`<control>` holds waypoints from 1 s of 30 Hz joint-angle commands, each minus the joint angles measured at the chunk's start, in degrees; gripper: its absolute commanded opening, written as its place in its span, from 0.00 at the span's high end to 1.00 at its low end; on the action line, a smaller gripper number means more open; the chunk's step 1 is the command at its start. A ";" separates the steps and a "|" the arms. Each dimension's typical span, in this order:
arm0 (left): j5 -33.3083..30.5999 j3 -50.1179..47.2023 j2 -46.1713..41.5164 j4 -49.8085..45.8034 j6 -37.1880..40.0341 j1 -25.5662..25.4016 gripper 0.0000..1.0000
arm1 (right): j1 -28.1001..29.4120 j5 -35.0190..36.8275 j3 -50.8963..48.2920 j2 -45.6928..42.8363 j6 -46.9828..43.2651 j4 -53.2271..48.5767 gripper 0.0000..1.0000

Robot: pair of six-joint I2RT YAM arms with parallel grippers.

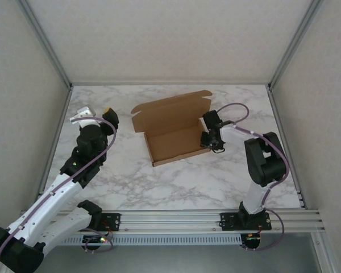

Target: Fold the paper box

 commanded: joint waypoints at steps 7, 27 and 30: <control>-0.38 -4.16 -0.65 9.90 -0.77 -0.13 0.23 | 2.05 -2.77 -9.08 -13.72 12.13 3.78 0.65; 18.36 -13.28 2.02 21.34 22.16 2.93 0.11 | 2.95 -4.59 -6.55 -35.09 -17.88 15.48 0.25; 19.53 -16.61 3.59 25.58 22.87 3.57 0.11 | 2.80 -0.13 -2.64 -32.68 -18.16 14.74 0.29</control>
